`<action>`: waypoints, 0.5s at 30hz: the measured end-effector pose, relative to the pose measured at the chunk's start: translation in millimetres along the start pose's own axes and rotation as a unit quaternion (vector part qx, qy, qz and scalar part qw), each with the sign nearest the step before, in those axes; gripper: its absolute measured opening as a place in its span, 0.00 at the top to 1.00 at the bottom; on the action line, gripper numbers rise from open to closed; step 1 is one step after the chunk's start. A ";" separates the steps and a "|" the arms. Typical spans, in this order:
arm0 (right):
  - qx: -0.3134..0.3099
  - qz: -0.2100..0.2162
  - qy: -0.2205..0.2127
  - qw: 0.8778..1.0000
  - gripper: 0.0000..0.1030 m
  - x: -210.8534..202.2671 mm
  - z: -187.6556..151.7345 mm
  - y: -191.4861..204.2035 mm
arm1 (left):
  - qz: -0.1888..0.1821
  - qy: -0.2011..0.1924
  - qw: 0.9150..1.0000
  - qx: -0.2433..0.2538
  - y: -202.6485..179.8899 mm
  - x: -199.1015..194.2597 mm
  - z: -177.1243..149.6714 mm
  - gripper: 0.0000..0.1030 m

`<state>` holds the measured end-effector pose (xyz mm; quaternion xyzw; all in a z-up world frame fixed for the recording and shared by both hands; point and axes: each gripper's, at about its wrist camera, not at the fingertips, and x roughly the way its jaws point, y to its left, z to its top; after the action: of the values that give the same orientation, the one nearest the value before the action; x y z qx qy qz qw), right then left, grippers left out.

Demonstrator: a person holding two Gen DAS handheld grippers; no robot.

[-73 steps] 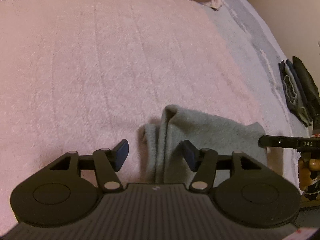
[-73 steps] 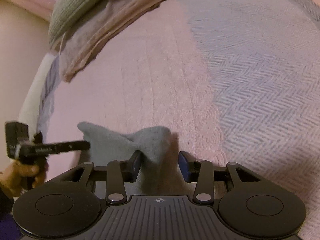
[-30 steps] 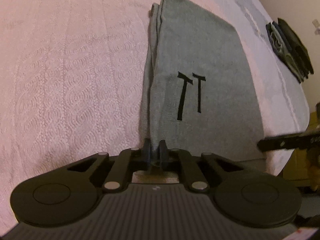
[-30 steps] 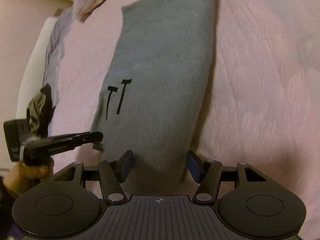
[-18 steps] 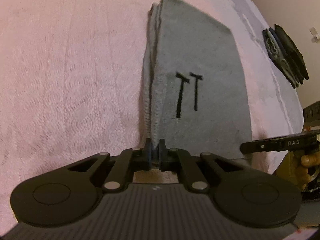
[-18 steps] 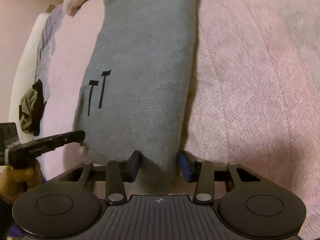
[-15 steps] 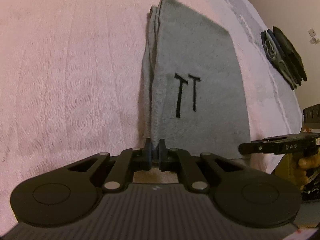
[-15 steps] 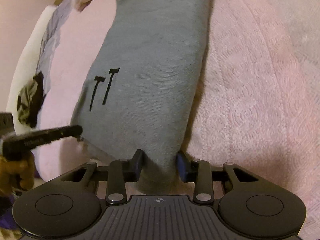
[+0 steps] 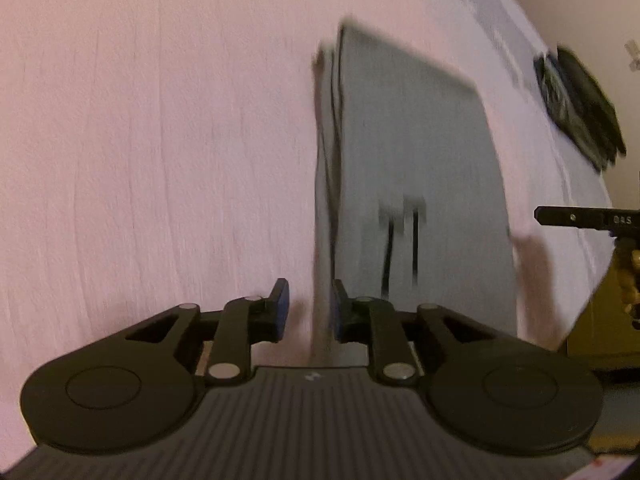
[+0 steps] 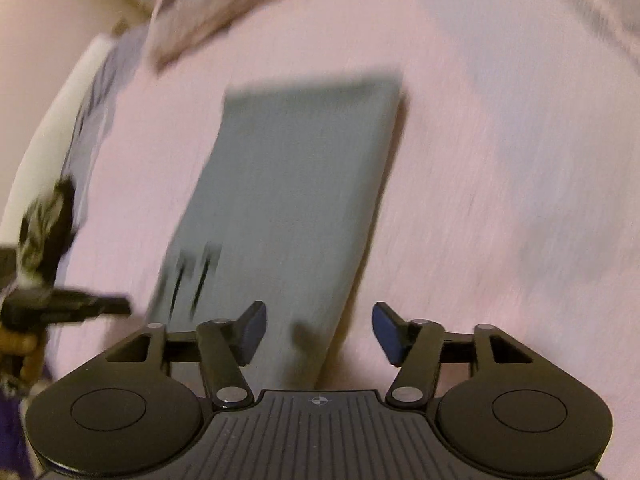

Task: Organize objects
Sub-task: 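Smooth the folded TT garment strip with both grippers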

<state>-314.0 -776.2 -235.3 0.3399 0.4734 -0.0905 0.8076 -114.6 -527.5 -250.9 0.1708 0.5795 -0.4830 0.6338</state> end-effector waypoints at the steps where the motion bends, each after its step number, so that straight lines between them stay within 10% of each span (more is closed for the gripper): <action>1: 0.003 -0.001 -0.016 1.000 0.41 2.1 15.7 -6.2 | -0.001 -0.011 1.000 0.005 0.6 2.9 16.5 0.74; 6: 0.014 0.004 -0.037 0.999 0.37 40.2 76.3 -33.8 | -0.044 -0.042 0.998 -0.003 7.6 49.0 104.0 0.40; 15: 0.057 0.066 -0.016 0.996 0.38 76.6 105.3 -83.9 | -0.097 -0.014 0.995 -0.030 18.5 137.1 162.2 0.45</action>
<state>-238.2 -892.7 -303.7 0.4145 0.4313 -0.0690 0.7984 -26.1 -701.5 -336.8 0.0877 0.5982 -0.5274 0.5969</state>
